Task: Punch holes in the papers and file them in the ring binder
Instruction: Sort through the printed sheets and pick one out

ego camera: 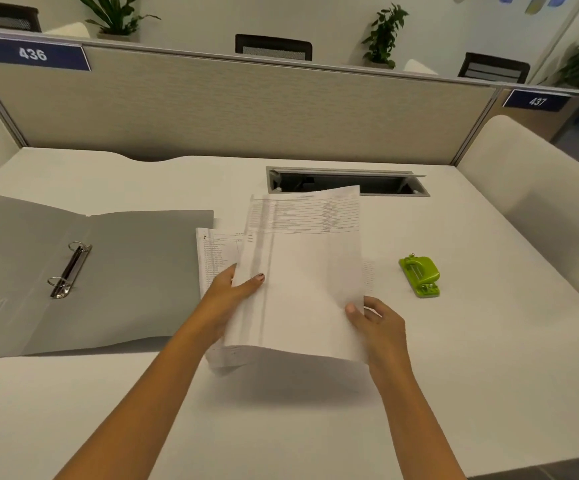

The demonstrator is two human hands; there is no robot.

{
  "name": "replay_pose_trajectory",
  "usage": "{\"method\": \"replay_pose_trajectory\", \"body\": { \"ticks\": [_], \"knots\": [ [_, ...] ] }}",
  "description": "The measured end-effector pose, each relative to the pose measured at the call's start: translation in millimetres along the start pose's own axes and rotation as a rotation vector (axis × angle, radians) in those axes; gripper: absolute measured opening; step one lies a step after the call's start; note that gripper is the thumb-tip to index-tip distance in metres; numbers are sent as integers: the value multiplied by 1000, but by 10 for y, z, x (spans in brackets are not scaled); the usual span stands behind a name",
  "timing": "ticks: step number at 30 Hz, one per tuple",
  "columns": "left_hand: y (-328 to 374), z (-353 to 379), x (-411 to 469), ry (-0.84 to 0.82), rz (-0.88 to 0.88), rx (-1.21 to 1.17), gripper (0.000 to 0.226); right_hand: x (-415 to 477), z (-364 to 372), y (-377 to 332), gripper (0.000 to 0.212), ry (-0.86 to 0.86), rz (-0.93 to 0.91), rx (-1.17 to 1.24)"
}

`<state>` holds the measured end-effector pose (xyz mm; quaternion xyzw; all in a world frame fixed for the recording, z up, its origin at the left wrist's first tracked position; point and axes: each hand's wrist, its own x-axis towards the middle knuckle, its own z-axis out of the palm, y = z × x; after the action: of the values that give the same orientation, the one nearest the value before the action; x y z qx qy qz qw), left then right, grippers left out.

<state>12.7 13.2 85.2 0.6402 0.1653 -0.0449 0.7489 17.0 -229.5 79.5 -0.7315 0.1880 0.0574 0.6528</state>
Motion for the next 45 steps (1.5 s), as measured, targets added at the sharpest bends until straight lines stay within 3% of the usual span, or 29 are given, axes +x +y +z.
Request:
{"method": "replay_pose_trajectory", "body": {
  "ticks": [2, 4, 6, 9, 12, 14, 17, 23, 26, 29, 34, 36, 41, 45],
  "knots": [
    [-46, -115, 7, 56, 11, 25, 35, -24, 58, -17, 6, -58, -18, -69],
    [-95, -221, 3, 103, 25, 65, 39, -31, 97, -8, 18, -17, -79, -198],
    [-123, -304, -27, 154, 40, 70, 38, -36, 126, 42, 27, 129, -149, -316],
    [-160, -418, -92, 216, 53, 80, 35, -12, 141, 149, 22, 342, -157, -707],
    [-212, -531, -126, 241, 41, 93, 39, -3, 205, 203, 61, 273, 80, -1090],
    [-240, -584, -147, 252, 24, 99, 38, -8, 266, 207, 78, 261, 146, -1201],
    [-253, -624, -179, 260, 14, 103, 37, 46, 311, 204, 82, 274, 190, -1225],
    [-252, -665, -221, 280, 17, 112, 37, 174, 323, 121, 77, 233, 359, -1029],
    [-244, -697, -244, 300, 15, 87, 37, 140, 339, 89, 77, 236, 355, -1025],
    [-218, -713, -264, 300, -20, 44, 32, 151, 300, 56, 75, 135, 301, -1092],
    [-193, -766, -284, 322, -42, 24, 30, 154, 121, -2, 74, 245, 352, -725],
    [-195, -795, -285, 327, -50, 31, 32, 131, 43, -12, 58, 262, 252, -635],
    [-219, -817, -264, 316, -71, 63, 35, -139, 19, -140, 26, 472, -313, -757],
    [-232, -778, -250, 320, -45, 82, 37, -374, 68, -437, 19, 529, -645, -765]
  ]
}}
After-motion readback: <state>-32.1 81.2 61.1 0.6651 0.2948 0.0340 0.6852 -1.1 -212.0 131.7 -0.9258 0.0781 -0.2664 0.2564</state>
